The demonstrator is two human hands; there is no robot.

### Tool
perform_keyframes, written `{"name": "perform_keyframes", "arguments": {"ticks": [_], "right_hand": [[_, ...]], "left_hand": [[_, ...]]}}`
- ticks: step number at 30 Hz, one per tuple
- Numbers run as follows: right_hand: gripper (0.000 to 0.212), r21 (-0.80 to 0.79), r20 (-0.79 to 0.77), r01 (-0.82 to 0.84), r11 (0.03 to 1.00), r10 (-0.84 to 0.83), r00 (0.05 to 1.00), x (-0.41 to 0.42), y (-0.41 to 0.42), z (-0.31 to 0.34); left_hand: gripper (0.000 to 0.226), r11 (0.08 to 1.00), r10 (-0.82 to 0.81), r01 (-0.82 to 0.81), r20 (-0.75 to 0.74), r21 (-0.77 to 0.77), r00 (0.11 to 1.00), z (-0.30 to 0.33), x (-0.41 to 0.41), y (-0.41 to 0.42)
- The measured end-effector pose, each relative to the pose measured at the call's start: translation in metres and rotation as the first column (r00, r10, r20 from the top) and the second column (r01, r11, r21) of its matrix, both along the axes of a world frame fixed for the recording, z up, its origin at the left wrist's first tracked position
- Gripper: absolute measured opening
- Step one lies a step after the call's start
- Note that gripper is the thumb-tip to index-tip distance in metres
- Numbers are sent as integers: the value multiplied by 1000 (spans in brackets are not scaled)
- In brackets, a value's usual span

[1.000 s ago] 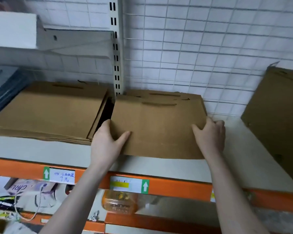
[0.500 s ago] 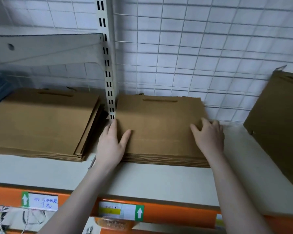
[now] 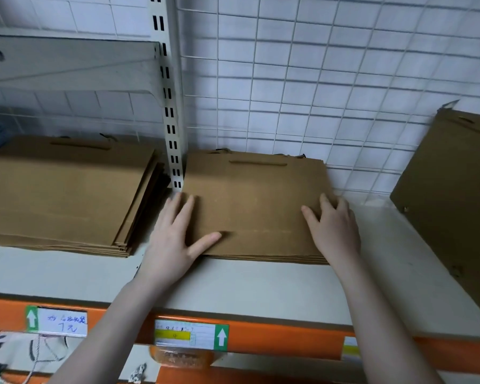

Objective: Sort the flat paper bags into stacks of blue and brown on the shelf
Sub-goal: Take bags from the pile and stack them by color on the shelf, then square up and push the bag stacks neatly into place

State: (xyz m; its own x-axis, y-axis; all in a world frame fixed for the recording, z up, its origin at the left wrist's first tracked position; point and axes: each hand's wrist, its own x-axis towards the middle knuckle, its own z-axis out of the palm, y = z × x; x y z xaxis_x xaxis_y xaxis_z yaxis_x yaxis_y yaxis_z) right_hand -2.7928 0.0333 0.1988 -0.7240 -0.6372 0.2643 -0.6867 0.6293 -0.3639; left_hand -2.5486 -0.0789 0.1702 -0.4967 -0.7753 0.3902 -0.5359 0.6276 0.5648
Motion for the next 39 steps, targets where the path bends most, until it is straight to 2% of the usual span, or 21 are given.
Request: {"name": "perform_keyframes", "arguments": {"ticks": [4,11,14,17,18,21,23,25,27,29,32,36,39], "right_hand": [[58,32,-38,8,999,-7,999,-4,-13,2],[63,92,-113,-18,996,29,993,-12,-20,10],[64,86,-161,-107,991,120,980,-14,-7,13],[68,123,-177,-269,955,288,941,-13,14,16],[74,172,-171,-325,930,354,920,-12,23,16],[112,373,-131,-434,820,509,851,-11,43,13],[122,450,-109,-443,775,540,835,-13,49,10],[120,475,-105,-457,752,564,819,-13,52,11],[104,476,-109,-473,741,583,805,-13,53,13],[86,458,-118,-477,750,583,804,-14,51,15],[79,435,-141,-480,762,584,799,-15,41,17],[79,458,-149,-467,757,583,799,-16,34,17],[88,487,-137,-465,739,591,795,-15,37,17]], "left_hand": [[117,990,-26,52,195,-129,980,-3,4,-15],[113,973,-19,87,299,-214,954,18,-7,-33],[113,965,-56,132,315,-227,947,20,-8,-33],[124,958,-104,197,387,-208,916,19,-5,-28],[129,956,-114,215,424,-200,898,20,-3,-26],[140,951,-126,254,530,-174,839,23,0,-25],[142,946,-132,274,565,-174,814,26,1,-26],[141,936,-147,300,573,-183,806,28,1,-27],[131,914,-188,346,534,-211,824,27,0,-29],[110,876,-223,399,507,-271,833,25,0,-31],[84,857,-232,424,514,-294,826,22,-4,-33],[80,863,-184,389,518,-321,835,20,-6,-28],[92,865,-160,394,572,-312,805,15,-4,-27]]}}
